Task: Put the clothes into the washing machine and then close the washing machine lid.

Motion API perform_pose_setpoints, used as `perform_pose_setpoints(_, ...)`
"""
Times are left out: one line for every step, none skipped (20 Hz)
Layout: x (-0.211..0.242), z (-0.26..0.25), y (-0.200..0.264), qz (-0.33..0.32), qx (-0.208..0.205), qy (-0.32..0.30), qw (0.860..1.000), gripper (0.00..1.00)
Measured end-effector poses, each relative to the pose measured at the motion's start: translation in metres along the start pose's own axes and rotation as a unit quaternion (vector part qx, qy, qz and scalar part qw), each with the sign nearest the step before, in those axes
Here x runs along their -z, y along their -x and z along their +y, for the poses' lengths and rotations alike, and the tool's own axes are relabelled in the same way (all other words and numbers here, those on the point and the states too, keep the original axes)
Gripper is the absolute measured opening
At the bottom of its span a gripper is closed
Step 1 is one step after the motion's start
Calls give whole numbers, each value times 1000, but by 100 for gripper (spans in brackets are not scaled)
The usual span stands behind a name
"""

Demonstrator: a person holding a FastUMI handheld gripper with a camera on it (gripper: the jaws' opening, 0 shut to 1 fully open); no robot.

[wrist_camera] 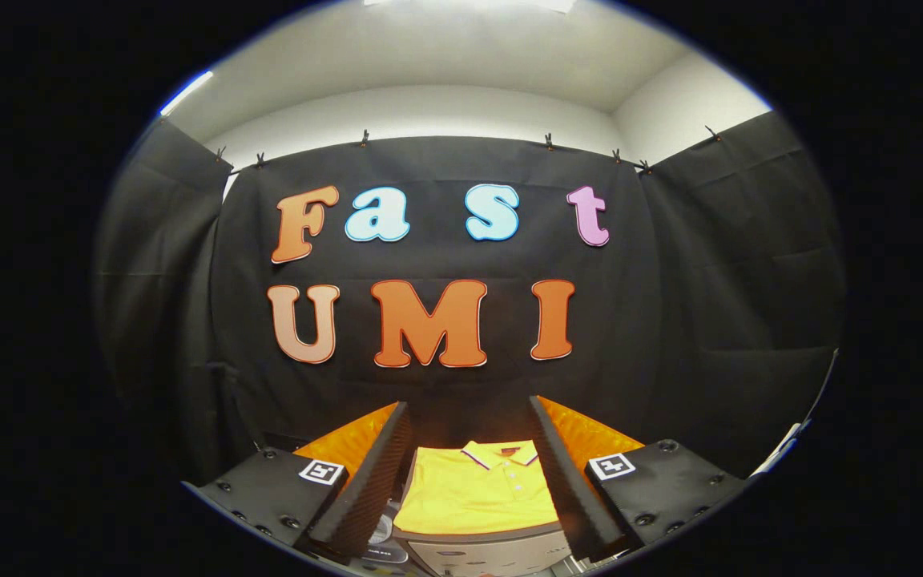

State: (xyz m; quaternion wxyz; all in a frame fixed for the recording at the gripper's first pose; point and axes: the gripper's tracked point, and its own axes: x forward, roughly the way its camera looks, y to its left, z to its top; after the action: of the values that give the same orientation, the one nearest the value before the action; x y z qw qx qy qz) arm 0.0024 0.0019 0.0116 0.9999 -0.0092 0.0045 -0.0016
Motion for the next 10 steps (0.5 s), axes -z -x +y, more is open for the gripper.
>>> perform_pose_setpoints(0,1,-1,0,0,2,1000,95)
perform_pose_setpoints(-2,1,-1,0,1,4,1000,95)
perform_pose_setpoints(-2,1,-1,0,0,6,1000,95)
perform_pose_setpoints(-3,3,-1,-1,-1,8,1000,95)
perform_pose_setpoints(-3,4,-1,-1,0,10,1000,95)
perform_pose_setpoints(-5,4,-1,0,0,12,1000,95)
perform_pose_setpoints(-6,4,-1,-1,1,14,1000,95)
perform_pose_setpoints(-7,5,-2,-1,0,15,1000,95)
perform_pose_setpoints(-6,5,-3,-1,0,15,1000,95)
perform_pose_setpoints(-7,4,-3,-1,0,17,1000,95)
